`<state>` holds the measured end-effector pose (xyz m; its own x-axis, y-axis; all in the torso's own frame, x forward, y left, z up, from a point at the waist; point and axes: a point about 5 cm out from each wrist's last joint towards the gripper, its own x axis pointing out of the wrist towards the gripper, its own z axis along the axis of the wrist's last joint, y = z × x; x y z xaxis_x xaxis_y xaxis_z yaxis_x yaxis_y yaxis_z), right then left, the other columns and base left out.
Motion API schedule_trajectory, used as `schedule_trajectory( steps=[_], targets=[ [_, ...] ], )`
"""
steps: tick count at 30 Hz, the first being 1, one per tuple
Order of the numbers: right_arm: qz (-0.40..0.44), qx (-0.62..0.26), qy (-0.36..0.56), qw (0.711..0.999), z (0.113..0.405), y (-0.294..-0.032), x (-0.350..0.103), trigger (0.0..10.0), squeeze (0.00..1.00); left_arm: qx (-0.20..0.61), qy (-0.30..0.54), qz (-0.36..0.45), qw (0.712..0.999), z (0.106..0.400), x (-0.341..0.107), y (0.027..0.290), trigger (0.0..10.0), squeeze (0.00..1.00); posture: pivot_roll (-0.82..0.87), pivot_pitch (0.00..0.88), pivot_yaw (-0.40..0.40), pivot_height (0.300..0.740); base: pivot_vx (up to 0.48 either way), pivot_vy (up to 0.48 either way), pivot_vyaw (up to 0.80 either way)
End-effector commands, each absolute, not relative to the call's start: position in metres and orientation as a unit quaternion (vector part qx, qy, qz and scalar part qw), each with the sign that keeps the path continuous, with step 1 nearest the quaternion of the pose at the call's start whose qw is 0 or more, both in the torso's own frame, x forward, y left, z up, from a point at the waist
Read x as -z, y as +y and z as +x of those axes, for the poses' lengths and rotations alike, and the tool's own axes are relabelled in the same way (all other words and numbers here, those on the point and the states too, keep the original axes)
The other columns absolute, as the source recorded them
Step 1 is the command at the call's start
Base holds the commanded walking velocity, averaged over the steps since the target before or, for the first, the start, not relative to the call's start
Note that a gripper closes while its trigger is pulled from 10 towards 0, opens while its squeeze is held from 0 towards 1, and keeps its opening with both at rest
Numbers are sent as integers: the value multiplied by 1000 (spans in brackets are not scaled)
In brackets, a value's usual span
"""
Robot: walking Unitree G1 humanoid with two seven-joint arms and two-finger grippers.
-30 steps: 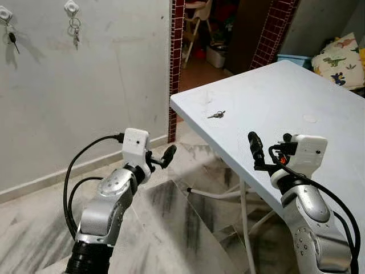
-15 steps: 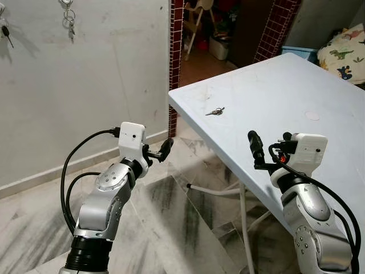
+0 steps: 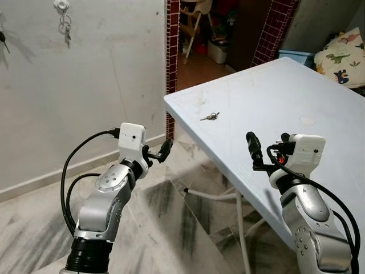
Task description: Hang keys on a hook
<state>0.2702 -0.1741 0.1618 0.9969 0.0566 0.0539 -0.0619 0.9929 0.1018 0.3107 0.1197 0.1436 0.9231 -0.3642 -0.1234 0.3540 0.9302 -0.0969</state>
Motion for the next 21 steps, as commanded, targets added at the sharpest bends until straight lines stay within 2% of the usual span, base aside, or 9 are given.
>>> schedule_trajectory(
  steps=[1, 18, 21],
  targets=[
    [47, -36, -30, 998, 270, -173, -166, 10000, 0, 180, 69, -36, 981, 311, -144, 120, 10000, 0, 80, 31, -52, 740, 345, 0, 0],
    [45, -43, -25, 998, 270, -172, -163, 10000, 0, 182, 74, -33, 980, 308, -141, 120, 10000, 0, 87, 14, -52, 740, 320, 0, 0],
    [45, -46, -24, 998, 270, -172, -163, 10000, 0, 177, 77, -34, 981, 307, -140, 120, 10000, 0, 88, 13, -54, 740, 86, 0, 0]
  ],
)
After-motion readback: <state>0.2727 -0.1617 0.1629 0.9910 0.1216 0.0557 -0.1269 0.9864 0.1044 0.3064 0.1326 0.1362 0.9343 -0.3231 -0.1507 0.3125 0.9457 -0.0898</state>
